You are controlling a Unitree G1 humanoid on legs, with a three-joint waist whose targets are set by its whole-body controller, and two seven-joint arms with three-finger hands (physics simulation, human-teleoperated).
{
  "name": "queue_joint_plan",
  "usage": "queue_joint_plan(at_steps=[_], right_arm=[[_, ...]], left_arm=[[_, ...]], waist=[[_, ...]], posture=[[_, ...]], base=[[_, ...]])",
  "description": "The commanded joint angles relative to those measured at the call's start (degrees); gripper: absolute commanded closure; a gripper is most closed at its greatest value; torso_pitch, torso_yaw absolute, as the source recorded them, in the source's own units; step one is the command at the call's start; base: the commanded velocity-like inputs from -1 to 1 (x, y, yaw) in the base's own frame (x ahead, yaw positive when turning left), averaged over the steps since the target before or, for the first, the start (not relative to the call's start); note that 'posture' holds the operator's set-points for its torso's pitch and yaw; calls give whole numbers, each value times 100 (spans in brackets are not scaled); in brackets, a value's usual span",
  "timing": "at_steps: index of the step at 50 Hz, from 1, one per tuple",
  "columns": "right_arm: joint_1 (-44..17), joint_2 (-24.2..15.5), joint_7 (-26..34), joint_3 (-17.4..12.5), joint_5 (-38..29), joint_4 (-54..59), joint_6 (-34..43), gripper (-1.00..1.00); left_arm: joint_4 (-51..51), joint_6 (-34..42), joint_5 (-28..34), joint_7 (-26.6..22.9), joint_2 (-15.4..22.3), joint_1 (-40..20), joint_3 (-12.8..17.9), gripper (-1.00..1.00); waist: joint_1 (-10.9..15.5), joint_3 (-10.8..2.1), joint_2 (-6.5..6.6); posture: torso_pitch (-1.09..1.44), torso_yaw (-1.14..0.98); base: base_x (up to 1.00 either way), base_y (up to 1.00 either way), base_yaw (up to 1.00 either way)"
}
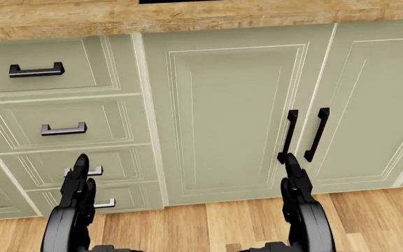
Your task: Navigate to the stove.
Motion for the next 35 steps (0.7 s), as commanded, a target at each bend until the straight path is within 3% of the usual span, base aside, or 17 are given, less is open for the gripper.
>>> queue_joint_plan(at_steps=[1,4,5,6,10,13,14,15,16,17,18,19,29,31,32,33,35], right_arm=[[-106,-2,5,-8,13,-244,-177,-100],[-106,-2,3,-8,12,-244,-179,-100],[-106,-3,3,-8,11,-244,-179,-100],[-106,-3,5,-8,13,-244,-178,-100],[-106,-3,2,-8,10,-244,-179,-100],[-106,-3,4,-8,13,-244,-178,-100],[-106,-3,3,-8,11,-244,-178,-100],[-106,-2,2,-8,12,-244,-178,-100],[-106,-2,3,-8,13,-245,-176,-100],[-106,-3,5,-7,11,-244,-178,-100],[-106,-3,3,-8,11,-243,-181,-100],[-106,-1,1,-9,13,-245,-176,-100],[-106,-3,3,-8,10,-244,-177,-100],[-106,-3,4,-8,12,-244,-177,-100],[-106,-2,3,-8,12,-244,-178,-100],[-106,-2,4,-8,14,-244,-178,-100],[-106,-4,4,-7,9,-244,-179,-100]], left_arm=[[-211,-165,-10,6,13,-93,-7,-100],[-212,-164,-9,5,14,-93,-7,-100],[-212,-164,-9,5,13,-93,-7,-100],[-212,-164,-8,6,14,-93,-7,-100],[-212,-162,-8,6,13,-93,-7,-100],[-212,-163,-8,9,12,-93,-6,-100],[-213,-162,-7,7,14,-93,-7,-100],[-212,-164,-7,5,14,-93,-8,-100],[-212,-163,-9,7,13,-93,-6,-100],[-212,-163,-8,7,13,-93,-7,-100],[-212,-165,-8,6,14,-93,-7,-100],[-212,-164,-8,5,14,-93,-8,-100],[-212,-163,-9,5,14,-93,-7,-100],[-212,-165,-8,6,13,-93,-7,-100],[-212,-163,-9,5,14,-93,-7,-100],[-211,-165,-8,5,14,-93,-8,-100],[-212,-163,-8,5,14,-93,-8,-100]], waist=[[3,-80,8],[41,-129,265],[103,-111,56],[40,-148,158],[45,-234,93],[60,-161,-164],[54,-183,-308],[36,-256,-545],[-30,-333,-872],[-40,-227,-491],[-54,-213,-560],[-86,-216,-527],[-2,-93,54],[18,-178,304],[86,-124,56],[52,-157,139],[59,-225,160]], posture=[[0,0],[0,0],[0,0],[0,0],[0,0],[0,0],[0,0],[0,0],[0,0],[0,0],[0,0],[0,0],[0,0],[0,0],[0,0],[0,0],[0,0]], base=[[0,-49,0],[0,-49,0],[0,-49,0],[0,-48,0],[0,-49,0],[0,-49,0],[0,-50,0],[0,-49,0],[0,-48,0],[0,-49,0],[0,-48,0],[0,-50,0],[0,-50,0],[0,-48,0],[0,-48,0],[0,-48,0],[0,-49,0]])
